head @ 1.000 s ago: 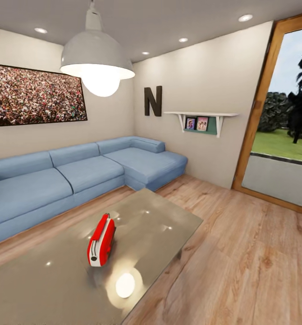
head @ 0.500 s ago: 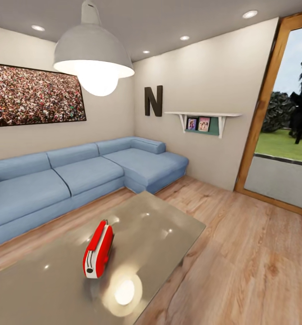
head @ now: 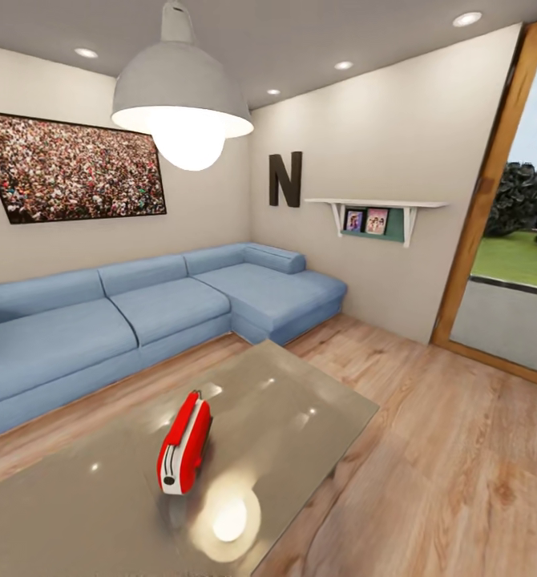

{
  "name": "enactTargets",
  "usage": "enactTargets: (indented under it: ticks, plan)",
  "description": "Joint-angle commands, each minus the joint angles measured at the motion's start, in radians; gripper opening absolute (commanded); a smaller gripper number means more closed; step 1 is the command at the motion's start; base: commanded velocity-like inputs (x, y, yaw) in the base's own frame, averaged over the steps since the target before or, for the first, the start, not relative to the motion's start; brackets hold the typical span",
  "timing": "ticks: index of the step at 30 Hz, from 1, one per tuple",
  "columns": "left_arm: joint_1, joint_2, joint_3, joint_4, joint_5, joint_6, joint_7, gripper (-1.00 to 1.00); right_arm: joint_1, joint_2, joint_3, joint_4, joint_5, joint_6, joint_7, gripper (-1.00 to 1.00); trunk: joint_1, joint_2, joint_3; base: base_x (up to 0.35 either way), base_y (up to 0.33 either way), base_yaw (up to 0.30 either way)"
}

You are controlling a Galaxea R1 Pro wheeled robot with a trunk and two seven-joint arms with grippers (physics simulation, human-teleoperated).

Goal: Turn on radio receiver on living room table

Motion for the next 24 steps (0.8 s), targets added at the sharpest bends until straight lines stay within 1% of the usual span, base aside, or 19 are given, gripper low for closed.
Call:
enactTargets:
  ticks: [1, 24]
  plan:
    - [0.0, 0.0, 0.0, 0.0, 0.0, 0.0, -0.001, 1.0, 0.0, 0.0, 0.0, 0.0, 0.0, 0.0, 0.0, 1.0, 0.0, 0.0, 0.0, 0.001, 0.0, 0.258]
    - [0.0, -0.001, 0.0, 0.0, 0.0, 0.0, -0.001, 1.0, 0.0, 0.0, 0.002, 0.0, 0.002, 0.0, 0.0, 1.0, 0.0, 0.0, 0.0, 0.0, 0.0, 0.27]
